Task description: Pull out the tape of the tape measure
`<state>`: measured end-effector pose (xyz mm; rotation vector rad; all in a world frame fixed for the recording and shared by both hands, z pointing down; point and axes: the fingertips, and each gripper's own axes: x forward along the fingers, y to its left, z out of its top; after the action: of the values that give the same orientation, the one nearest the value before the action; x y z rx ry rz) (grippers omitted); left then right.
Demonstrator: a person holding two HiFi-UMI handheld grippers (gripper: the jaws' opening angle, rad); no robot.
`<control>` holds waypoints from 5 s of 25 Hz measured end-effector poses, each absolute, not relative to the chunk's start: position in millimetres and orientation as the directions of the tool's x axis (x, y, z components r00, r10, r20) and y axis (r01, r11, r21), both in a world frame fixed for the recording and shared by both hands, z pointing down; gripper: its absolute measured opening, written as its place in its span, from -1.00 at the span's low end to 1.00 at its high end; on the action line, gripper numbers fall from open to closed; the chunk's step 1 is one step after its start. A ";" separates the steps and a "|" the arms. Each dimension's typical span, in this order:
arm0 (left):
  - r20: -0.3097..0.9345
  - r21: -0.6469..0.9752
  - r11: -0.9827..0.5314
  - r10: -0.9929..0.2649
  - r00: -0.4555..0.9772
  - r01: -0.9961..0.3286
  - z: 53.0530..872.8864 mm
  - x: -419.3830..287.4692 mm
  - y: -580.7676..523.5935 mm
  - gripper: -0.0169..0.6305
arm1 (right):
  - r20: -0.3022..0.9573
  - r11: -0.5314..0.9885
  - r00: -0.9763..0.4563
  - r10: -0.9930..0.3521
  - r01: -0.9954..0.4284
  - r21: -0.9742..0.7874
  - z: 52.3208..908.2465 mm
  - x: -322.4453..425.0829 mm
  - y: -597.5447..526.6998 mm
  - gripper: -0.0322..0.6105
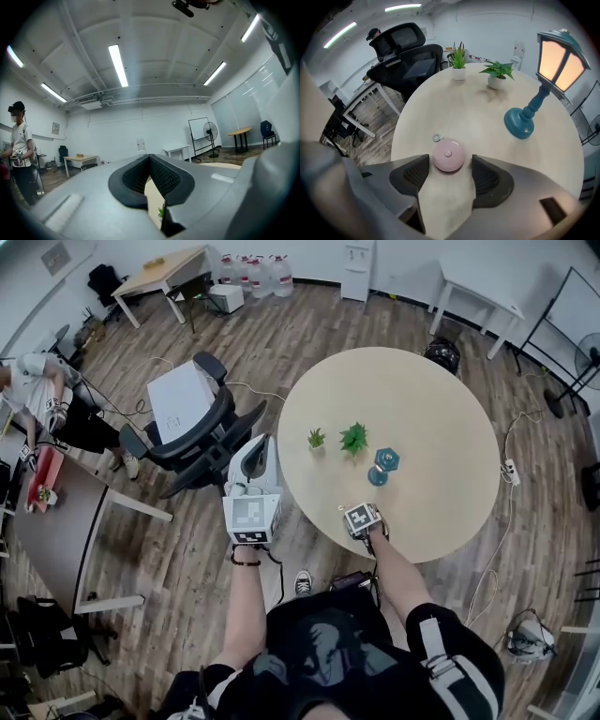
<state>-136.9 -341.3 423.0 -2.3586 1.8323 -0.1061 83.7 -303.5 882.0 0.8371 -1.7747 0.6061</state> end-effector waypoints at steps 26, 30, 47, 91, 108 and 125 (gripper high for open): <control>-0.070 -0.089 -0.304 -0.948 0.311 -0.948 424.2 -115.2 -329.5 -0.94 | 0.256 0.528 -0.468 -0.846 -0.802 0.281 537.1 61.6 -354.1 -0.24; -0.098 -0.070 -0.351 -0.929 0.357 -0.934 416.3 -97.0 -325.5 -0.94 | 0.083 0.470 -0.471 -0.878 -0.818 0.331 462.0 65.8 -338.6 -0.24; -0.167 0.040 -0.665 -0.740 0.651 -0.746 401.9 -16.9 -299.9 -0.43 | -0.030 0.491 -0.541 -0.840 -0.784 0.380 418.0 49.7 -299.2 -0.23; -0.206 0.049 -0.492 -0.856 0.474 -0.869 375.6 -118.9 -311.1 -0.94 | -0.063 0.207 -0.238 -0.969 -0.927 0.312 402.8 145.5 -315.5 -0.24; -0.208 -0.042 -0.271 -0.939 0.274 -0.962 371.0 -183.7 -328.0 -0.93 | -0.100 0.270 -0.291 -0.952 -0.945 0.182 381.8 179.2 -313.2 -0.24; 0.027 0.002 -0.341 -0.940 0.341 -0.940 457.9 -146.7 -372.1 -0.93 | 0.127 0.290 -0.277 -0.952 -0.952 0.096 452.4 200.1 -336.1 -0.23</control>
<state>-146.7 -372.1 457.9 -2.5870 1.8128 -0.0331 200.1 -336.1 452.4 1.7823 -2.3897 -0.0018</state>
